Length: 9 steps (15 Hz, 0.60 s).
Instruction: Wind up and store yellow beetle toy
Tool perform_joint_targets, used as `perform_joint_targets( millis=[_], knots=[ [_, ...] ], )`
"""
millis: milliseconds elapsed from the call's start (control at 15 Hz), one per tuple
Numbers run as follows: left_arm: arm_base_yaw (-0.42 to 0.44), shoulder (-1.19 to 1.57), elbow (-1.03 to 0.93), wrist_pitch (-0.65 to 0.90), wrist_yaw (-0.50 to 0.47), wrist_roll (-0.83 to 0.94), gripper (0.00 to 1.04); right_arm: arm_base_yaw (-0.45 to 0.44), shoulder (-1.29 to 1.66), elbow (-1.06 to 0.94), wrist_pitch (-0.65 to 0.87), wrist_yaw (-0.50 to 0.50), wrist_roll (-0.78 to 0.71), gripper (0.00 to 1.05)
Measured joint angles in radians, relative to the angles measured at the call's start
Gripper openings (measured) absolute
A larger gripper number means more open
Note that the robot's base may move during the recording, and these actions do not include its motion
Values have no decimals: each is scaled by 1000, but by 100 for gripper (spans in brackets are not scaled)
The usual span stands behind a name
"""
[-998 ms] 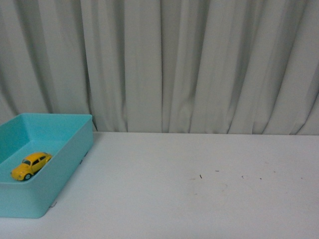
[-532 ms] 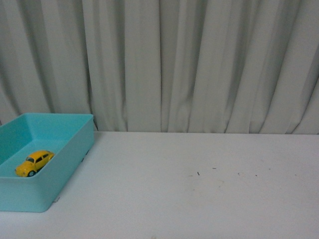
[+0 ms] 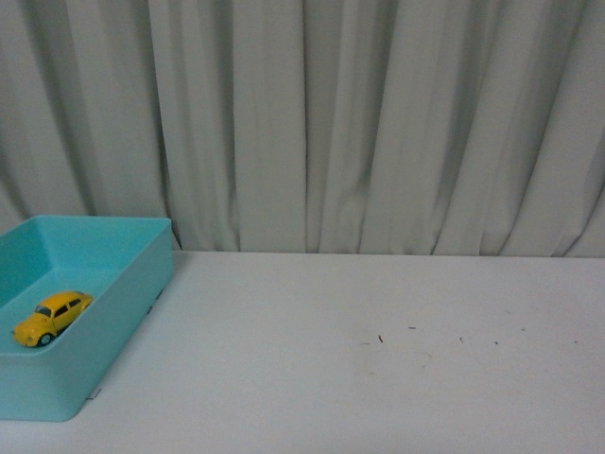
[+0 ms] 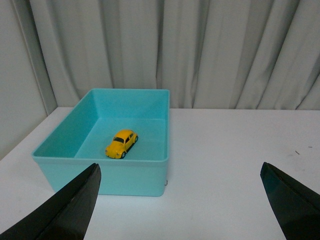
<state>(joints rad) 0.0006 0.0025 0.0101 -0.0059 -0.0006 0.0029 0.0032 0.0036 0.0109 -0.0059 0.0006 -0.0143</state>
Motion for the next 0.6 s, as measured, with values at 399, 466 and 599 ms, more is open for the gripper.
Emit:
perform_joint_targets(
  millis=[399, 466, 599],
  knots=[
    [0, 0, 0, 2, 0, 0, 98, 0, 0, 0, 2, 0, 0, 98],
    [0, 0, 0, 2, 0, 0, 98, 0, 0, 0, 2, 0, 0, 98],
    [0, 0, 0, 2, 0, 0, 98, 0, 0, 0, 2, 0, 0, 98]
  ],
)
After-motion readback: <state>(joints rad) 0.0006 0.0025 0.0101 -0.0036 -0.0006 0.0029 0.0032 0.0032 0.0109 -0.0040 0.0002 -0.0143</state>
